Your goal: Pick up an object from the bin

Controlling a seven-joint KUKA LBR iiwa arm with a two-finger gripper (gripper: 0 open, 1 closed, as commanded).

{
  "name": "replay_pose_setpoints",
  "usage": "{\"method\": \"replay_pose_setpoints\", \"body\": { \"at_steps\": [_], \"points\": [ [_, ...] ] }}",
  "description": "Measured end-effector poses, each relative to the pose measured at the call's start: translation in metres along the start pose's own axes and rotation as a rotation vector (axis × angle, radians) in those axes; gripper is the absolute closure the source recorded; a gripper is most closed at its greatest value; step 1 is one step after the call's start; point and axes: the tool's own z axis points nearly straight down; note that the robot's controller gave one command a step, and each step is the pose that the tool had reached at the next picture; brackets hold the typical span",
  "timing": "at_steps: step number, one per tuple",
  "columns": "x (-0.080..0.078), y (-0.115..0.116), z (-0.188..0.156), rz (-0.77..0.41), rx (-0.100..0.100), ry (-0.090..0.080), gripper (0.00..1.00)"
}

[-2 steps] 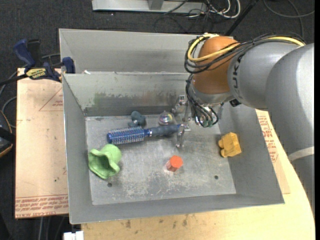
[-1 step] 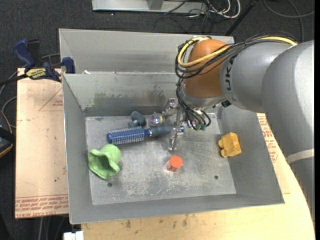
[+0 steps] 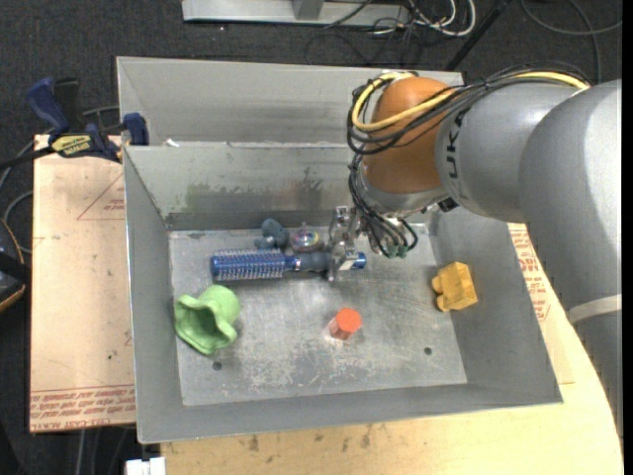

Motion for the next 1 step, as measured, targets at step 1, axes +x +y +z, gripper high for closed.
{"method": "replay_pose_setpoints", "body": {
  "at_steps": [1],
  "points": [
    [-0.0031,0.0051,-0.1104,0.005,0.0,-0.003,1.0]
  ]
}}
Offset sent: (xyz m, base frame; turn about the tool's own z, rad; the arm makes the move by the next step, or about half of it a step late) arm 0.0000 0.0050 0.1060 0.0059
